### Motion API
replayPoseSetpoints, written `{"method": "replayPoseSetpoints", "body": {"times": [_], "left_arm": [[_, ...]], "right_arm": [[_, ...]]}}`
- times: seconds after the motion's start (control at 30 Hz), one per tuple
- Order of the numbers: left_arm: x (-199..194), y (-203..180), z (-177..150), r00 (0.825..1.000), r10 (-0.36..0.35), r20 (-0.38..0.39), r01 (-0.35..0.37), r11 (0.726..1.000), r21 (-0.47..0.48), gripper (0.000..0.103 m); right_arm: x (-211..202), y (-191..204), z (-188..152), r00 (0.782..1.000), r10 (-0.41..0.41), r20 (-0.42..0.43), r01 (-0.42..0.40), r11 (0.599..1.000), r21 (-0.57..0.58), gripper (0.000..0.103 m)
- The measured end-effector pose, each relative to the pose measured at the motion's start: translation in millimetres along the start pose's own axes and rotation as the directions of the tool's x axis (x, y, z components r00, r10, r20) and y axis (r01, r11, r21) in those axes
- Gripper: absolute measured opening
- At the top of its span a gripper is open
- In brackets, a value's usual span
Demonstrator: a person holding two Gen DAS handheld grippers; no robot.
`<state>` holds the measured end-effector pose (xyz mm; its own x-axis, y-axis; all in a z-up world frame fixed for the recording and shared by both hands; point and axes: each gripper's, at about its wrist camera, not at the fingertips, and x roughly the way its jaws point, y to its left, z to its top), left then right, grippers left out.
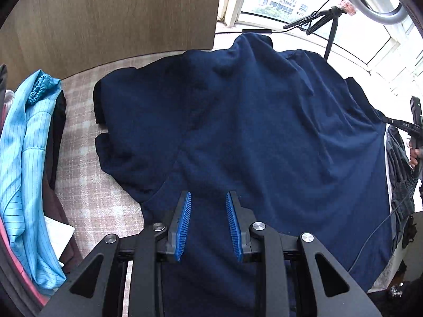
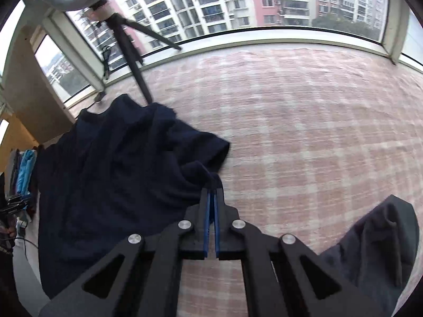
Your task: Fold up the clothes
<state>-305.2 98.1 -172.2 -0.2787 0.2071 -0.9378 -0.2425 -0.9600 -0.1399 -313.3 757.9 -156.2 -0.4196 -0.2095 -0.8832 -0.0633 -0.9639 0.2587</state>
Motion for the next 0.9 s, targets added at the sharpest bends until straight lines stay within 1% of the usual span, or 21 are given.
{"method": "replayPoseSetpoints", "body": {"times": [0.03, 0.07, 0.1, 0.13, 0.17, 0.23, 0.33, 0.4, 0.5, 0.53, 0.57, 0.6, 0.63, 0.67, 0.7, 0.73, 0.77, 0.8, 0.87, 0.9], "left_arm": [[1.5, -0.9, -0.1, 1.000, 0.007, -0.004, -0.007, 1.000, -0.002, 0.026], [2.8, -1.9, -0.3, 1.000, 0.013, -0.008, -0.013, 1.000, -0.004, 0.026], [3.0, -4.2, -0.8, 1.000, 0.015, -0.011, -0.015, 1.000, -0.006, 0.026], [3.5, -6.0, -1.0, 1.000, 0.011, -0.013, -0.011, 1.000, -0.004, 0.026], [4.0, -8.1, -1.3, 1.000, 0.008, -0.015, -0.008, 1.000, -0.001, 0.026], [3.8, -15.8, -1.4, 0.999, 0.021, -0.024, -0.021, 1.000, 0.022, 0.026], [3.1, -22.6, -2.1, 0.999, 0.016, -0.033, -0.014, 0.999, 0.031, 0.027], [4.4, -23.7, -3.0, 0.999, 0.030, -0.041, -0.029, 0.999, 0.030, 0.027], [8.2, -23.2, -3.6, 0.998, 0.034, -0.054, -0.033, 0.999, 0.020, 0.029], [9.7, -22.8, -3.9, 0.998, 0.035, -0.057, -0.034, 0.999, 0.016, 0.029], [12.3, -22.3, -4.5, 0.997, 0.038, -0.060, -0.037, 0.999, 0.012, 0.029], [15.0, -21.7, -5.1, 0.997, 0.041, -0.064, -0.040, 0.999, 0.008, 0.029], [17.7, -21.2, -5.8, 0.997, 0.043, -0.067, -0.043, 0.999, 0.004, 0.029], [21.4, -21.0, -6.9, 0.996, 0.040, -0.074, -0.040, 0.999, -0.002, 0.029], [24.9, -21.0, -8.1, 0.996, 0.037, -0.081, -0.038, 0.999, -0.007, 0.029], [27.8, -22.9, -8.9, 0.996, 0.035, -0.088, -0.035, 0.999, -0.005, 0.029], [30.6, -24.8, -9.7, 0.995, 0.033, -0.094, -0.033, 0.999, -0.002, 0.029], [32.5, -28.4, -10.0, 0.995, 0.034, -0.094, -0.033, 0.999, 0.008, 0.029], [34.9, -36.3, -8.9, 0.995, 0.026, -0.093, -0.024, 0.999, 0.021, 0.029], [36.2, -40.3, -8.3, 0.995, 0.022, -0.093, -0.020, 0.999, 0.027, 0.030]], "right_arm": [[2.5, -6.1, 2.3, 1.000, -0.005, -0.025, 0.006, 1.000, 0.016, 0.004], [3.9, -11.0, 5.6, 0.999, -0.018, -0.038, 0.019, 0.999, 0.028, 0.009], [7.3, -10.4, 11.2, 0.999, -0.020, -0.037, 0.021, 1.000, 0.011, 0.013], [11.8, -7.1, 17.9, 0.999, -0.018, -0.028, 0.018, 1.000, -0.020, 0.029], [16.2, -3.8, 24.6, 1.000, -0.016, -0.019, 0.015, 0.999, -0.051, 0.037], [25.1, 2.8, 37.9, 1.000, -0.011, -0.001, 0.011, 0.993, -0.114, 0.037], [38.4, 12.7, 58.0, 1.000, -0.001, 0.024, 0.006, 0.978, -0.206, 0.037], [57.0, 15.3, 62.5, 0.999, 0.023, -0.025, -0.028, 0.974, -0.224, 0.037], [73.4, 22.1, 58.0, 0.997, 0.033, -0.065, -0.049, 0.965, -0.259, 0.037], [71.9, 24.2, 55.2, 0.997, 0.041, -0.063, -0.057, 0.959, -0.277, 0.032], [68.5, 26.0, 52.4, 0.997, 0.048, -0.055, -0.062, 0.953, -0.297, 0.000], [64.2, 24.7, 53.6, 0.998, 0.038, -0.043, -0.049, 0.954, -0.297, 0.002], [59.4, 22.1, 56.7, 0.999, 0.020, -0.028, -0.027, 0.957, -0.289, 0.002], [49.8, 15.6, 63.9, 1.000, -0.006, 0.014, 0.009, 0.963, -0.271, 0.002], [38.1, 3.2, 72.0, 0.996, -0.049, 0.072, 0.064, 0.972, -0.225, 0.002], [26.3, -11.2, 79.6, 0.986, -0.100, 0.130, 0.121, 0.979, -0.164, 0.002], [14.5, -25.6, 87.1, 0.971, -0.154, 0.184, 0.175, 0.979, -0.101, 0.003], [9.2, -38.7, 91.4, 0.972, -0.139, 0.187, 0.151, 0.987, -0.049, 0.003], [18.5, -46.0, 94.4, 0.991, -0.082, 0.101, 0.087, 0.995, -0.048, 0.004], [24.5, -47.9, 95.6, 0.997, -0.056, 0.054, 0.059, 0.997, -0.054, 0.005]]}}
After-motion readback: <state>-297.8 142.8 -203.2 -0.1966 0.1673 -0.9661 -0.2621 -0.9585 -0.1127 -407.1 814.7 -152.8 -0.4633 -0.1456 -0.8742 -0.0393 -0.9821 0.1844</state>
